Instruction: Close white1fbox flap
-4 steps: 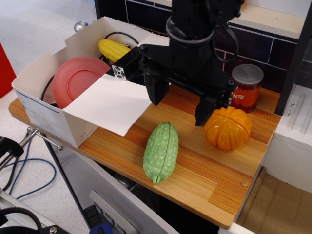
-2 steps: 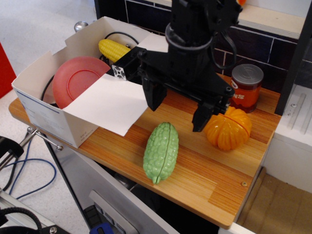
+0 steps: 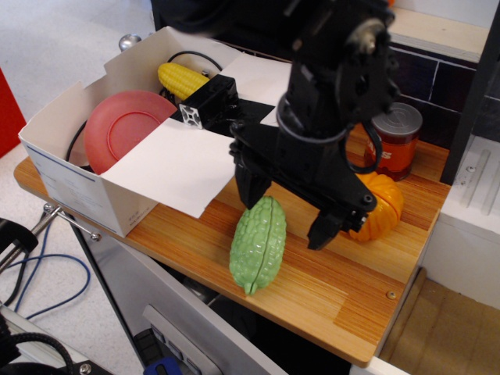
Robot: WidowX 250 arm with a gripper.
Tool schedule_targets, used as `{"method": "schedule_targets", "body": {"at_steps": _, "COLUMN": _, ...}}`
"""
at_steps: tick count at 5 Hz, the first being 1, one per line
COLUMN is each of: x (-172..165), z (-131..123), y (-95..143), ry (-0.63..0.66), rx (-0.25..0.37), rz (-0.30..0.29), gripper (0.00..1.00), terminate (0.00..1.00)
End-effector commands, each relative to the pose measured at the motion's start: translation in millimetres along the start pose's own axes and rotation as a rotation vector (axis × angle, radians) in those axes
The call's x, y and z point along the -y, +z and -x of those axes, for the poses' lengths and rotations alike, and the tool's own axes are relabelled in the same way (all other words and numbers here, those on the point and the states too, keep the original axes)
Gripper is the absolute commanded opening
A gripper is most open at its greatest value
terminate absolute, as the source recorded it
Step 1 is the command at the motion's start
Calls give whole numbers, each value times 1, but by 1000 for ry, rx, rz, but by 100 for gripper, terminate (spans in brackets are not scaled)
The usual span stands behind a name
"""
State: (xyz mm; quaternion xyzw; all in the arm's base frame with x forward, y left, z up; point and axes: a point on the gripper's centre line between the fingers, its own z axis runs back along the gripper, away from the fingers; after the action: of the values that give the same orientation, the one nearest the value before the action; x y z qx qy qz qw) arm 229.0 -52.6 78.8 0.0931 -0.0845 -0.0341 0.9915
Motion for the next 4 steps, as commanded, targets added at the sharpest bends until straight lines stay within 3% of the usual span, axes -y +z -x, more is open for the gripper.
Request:
{"method": "schedule_targets", "body": {"at_steps": 1, "x": -7, "z": -3, "y": -10, "ry": -2, "rx": 14, "rz": 10, "gripper": 100, "terminate": 0}}
{"method": "schedule_targets", "body": {"at_steps": 4, "x": -37, "z": -2, "y": -1, "ry": -75, "rx": -32, "rz": -49, "gripper": 100, "terminate": 0}}
